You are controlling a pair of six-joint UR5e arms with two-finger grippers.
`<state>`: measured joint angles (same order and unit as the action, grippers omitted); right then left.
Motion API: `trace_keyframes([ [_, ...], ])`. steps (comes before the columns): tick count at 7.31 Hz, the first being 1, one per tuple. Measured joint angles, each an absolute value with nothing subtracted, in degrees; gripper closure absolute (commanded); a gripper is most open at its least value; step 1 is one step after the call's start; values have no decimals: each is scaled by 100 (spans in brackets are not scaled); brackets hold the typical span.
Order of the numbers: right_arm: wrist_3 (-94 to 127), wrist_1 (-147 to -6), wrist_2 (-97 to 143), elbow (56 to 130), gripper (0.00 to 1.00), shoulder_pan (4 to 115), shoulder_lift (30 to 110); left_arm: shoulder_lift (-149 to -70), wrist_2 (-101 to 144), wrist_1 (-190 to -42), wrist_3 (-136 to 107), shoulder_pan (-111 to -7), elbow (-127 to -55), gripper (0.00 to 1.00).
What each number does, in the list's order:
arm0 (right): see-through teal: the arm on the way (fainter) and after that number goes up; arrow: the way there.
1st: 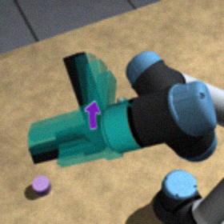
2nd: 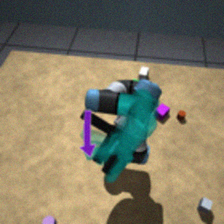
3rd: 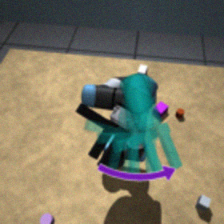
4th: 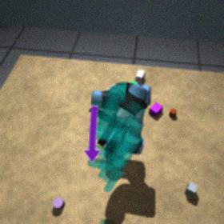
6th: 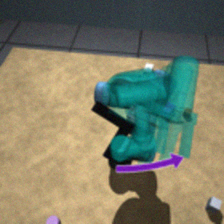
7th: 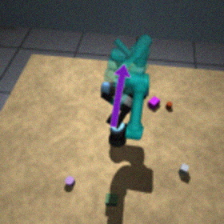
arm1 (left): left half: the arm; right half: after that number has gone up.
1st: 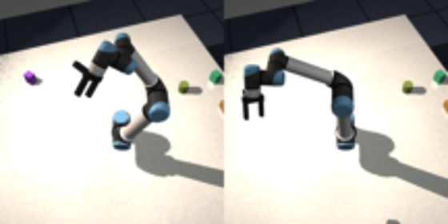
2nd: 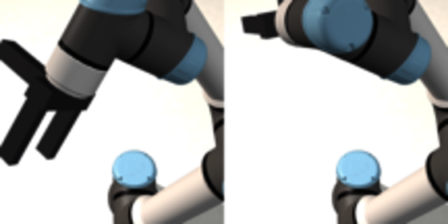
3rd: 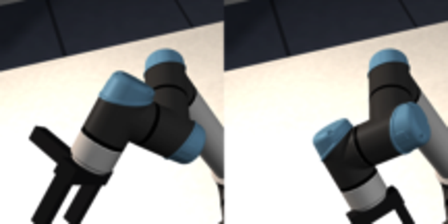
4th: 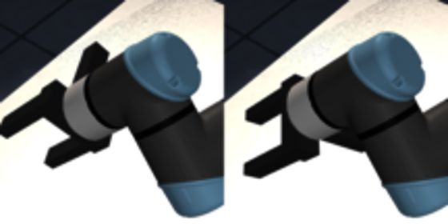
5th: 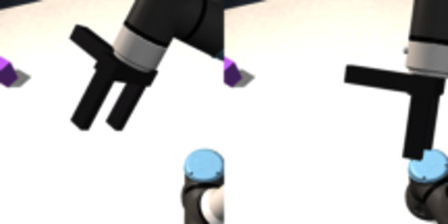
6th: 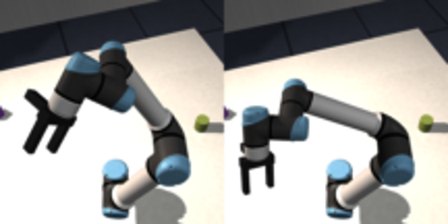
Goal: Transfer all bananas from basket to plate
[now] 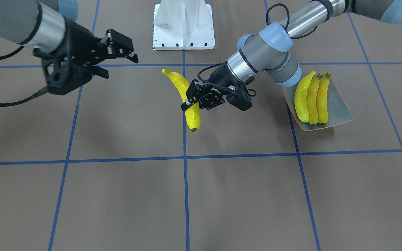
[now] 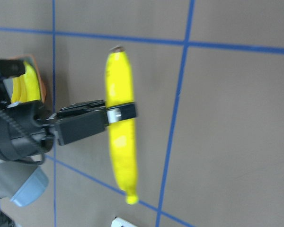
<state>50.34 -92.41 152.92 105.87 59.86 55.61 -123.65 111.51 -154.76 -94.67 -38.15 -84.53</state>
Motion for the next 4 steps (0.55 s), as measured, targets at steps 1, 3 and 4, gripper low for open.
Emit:
trace_keyframes([
  [1,5026,-9245,14755,10652,1,6184,5731,-12065,11749,-15485,-9292,-4287,-8538,100],
  [3,4997,-9272,13585,10737,1,6145,5949,-11441,13186,-15477,-8656,-5301,-8603,100],
  [4,4974,-9283,13233,10750,1,6087,6070,-11072,13833,-15458,-8003,-5756,-8568,100],
])
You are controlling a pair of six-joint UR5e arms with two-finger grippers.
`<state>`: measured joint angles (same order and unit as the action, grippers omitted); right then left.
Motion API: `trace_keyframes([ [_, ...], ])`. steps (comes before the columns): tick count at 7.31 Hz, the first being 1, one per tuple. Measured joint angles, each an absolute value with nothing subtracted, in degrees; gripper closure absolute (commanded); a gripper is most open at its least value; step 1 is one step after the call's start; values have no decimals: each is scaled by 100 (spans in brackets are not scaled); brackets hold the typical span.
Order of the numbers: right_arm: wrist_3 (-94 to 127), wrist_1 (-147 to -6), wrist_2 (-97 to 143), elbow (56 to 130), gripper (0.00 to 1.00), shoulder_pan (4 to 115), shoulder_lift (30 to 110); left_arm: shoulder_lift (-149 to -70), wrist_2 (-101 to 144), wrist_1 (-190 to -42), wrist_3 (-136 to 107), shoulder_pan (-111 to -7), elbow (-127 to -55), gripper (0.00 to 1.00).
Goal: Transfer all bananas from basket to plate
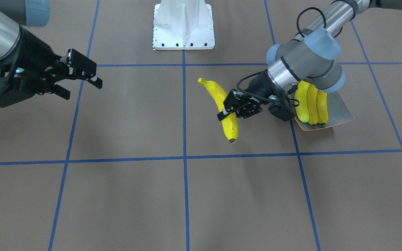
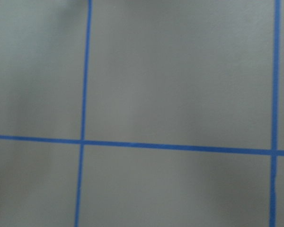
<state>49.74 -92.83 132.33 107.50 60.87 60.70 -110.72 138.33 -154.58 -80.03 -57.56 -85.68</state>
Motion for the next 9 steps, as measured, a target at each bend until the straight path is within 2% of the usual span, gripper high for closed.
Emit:
trace_keyframes([
  [3,4951,-9280,12660,10739,1,5874,6268,-10415,15250,-15451,-5791,-6699,-7942,100],
  [6,4957,-9263,12527,10722,1,5776,6345,-9881,15523,-15489,-4497,-6820,-7632,100],
  [9,4959,-9239,12504,10709,1,5721,6412,-9737,15519,-15526,-4365,-6796,-7548,100],
])
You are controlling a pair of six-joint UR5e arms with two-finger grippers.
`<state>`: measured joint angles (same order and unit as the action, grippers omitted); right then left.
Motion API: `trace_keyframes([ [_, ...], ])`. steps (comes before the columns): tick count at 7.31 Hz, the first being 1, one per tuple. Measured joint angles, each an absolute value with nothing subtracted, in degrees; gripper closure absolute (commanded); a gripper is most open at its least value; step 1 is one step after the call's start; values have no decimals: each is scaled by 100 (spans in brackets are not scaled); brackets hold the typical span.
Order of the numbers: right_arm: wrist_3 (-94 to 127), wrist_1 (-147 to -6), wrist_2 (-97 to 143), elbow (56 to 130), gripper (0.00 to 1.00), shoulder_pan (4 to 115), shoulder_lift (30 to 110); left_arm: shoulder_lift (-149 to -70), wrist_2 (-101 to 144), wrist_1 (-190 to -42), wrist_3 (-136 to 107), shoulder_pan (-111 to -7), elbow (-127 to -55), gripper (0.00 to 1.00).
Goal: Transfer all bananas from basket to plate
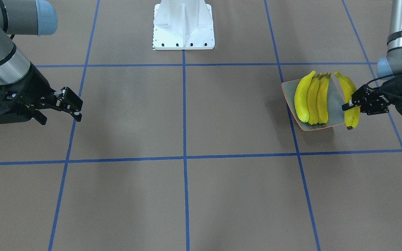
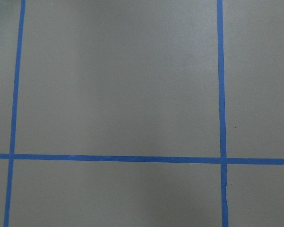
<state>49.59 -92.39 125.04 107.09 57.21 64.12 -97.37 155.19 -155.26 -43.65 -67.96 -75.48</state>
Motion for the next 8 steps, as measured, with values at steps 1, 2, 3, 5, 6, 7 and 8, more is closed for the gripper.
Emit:
trace_keyframes([
  [1,4963,-9238,12493,10707,1,5703,6426,-9733,15516,-15529,-4361,-6768,-7506,100],
  [2,4963,-9238,12486,10703,1,5691,6440,-9733,15510,-15530,-4358,-6703,-7477,100],
  [3,4960,-9237,12480,10700,1,5679,6447,-9733,15499,-15530,-4354,-6609,-7462,100],
  [5,4957,-9237,12471,10694,1,5655,6453,-9732,15486,-15524,-4351,-6495,-7449,89],
  [6,4957,-9237,12458,10691,1,5640,6457,-9737,15481,-15523,-4351,-6473,-7419,60],
  [7,4959,-9235,12441,10689,1,5617,6457,-9740,15479,-15522,-4348,-6462,-7371,29],
  [8,4963,-9234,12433,10688,1,5598,6454,-9737,15473,-15522,-4345,-6456,-7345,27],
])
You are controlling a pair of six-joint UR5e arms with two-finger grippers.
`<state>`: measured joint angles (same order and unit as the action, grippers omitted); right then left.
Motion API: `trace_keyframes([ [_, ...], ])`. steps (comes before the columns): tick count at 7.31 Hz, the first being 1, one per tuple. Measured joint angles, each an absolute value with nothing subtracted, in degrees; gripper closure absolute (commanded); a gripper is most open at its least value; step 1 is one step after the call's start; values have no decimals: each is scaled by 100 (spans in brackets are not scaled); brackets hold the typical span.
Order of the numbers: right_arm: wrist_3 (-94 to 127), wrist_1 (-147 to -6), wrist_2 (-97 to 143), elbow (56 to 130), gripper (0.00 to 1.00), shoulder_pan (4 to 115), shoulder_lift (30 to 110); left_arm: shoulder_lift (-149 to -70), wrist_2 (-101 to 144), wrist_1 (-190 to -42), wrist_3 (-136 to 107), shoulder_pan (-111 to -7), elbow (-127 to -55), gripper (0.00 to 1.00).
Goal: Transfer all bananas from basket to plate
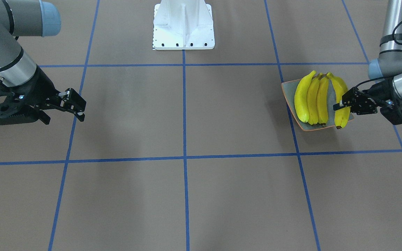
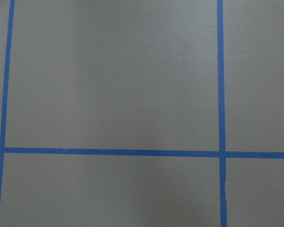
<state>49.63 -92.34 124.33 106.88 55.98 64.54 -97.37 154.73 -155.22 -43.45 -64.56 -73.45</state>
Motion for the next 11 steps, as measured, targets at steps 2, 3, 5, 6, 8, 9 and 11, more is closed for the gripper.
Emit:
trace_keyframes([
  [2,4965,-9232,12428,10692,1,5585,6452,-9731,15462,-15545,-4342,-6452,-7338,23],
  [3,4968,-9235,12428,10698,1,5584,6451,-9727,15444,-15578,-4342,-6452,-7338,22],
  [5,4972,-9231,12428,10699,1,5588,6456,-9741,15387,-15610,-4347,-6451,-7338,0],
  [6,4965,-9227,12428,10697,1,5592,6461,-9796,15293,-15607,-4364,-6448,-7339,0],
  [8,4957,-9215,12358,10691,1,5616,6534,-10054,14719,-15544,-4517,-6483,-7344,0],
  [9,4959,-9214,12311,10666,1,5673,6604,-10214,14146,-15392,-4644,-6557,-7350,0],
  [11,4961,-9217,12222,10573,1,5813,6734,-10544,13161,-14653,-4657,-6722,-7366,0],
])
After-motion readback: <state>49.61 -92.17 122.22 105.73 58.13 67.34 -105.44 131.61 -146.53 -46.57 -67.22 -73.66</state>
